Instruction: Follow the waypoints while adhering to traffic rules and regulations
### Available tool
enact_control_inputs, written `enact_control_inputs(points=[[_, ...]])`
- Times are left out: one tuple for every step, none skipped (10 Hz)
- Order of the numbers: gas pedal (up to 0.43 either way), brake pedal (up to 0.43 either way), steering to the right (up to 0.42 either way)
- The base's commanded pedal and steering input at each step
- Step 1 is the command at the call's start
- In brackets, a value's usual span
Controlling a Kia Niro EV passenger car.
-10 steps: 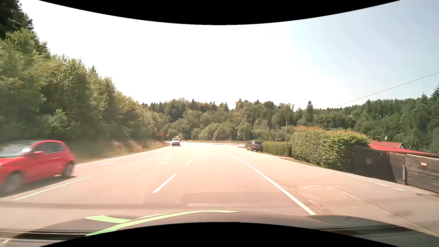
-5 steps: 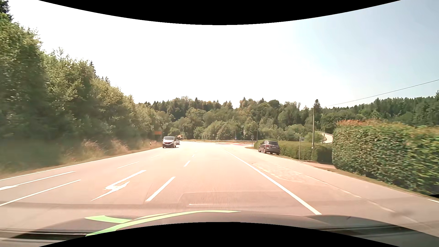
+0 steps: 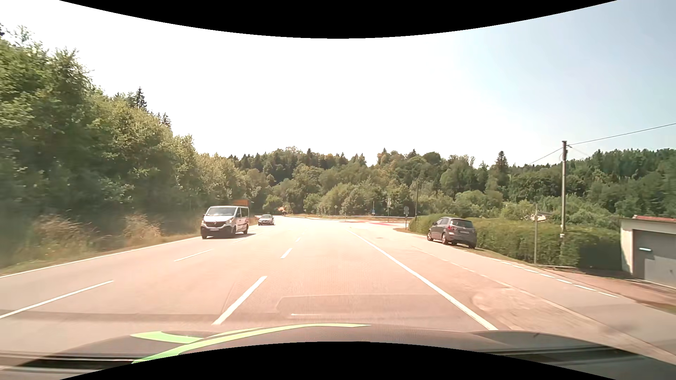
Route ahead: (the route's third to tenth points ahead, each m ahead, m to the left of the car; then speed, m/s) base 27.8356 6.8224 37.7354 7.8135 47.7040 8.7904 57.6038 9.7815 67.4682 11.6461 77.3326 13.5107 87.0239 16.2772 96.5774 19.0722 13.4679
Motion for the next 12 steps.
enact_control_inputs(points=[[0.000,0.000,-0.019],[0.000,0.000,-0.019],[0.000,0.000,-0.019],[0.008,0.000,-0.019],[0.008,0.000,-0.018],[0.020,0.000,-0.015],[0.020,0.000,-0.012],[0.028,0.000,-0.011],[0.028,0.000,-0.011],[0.028,0.000,-0.011],[0.028,0.000,-0.011],[0.028,0.000,-0.011]])
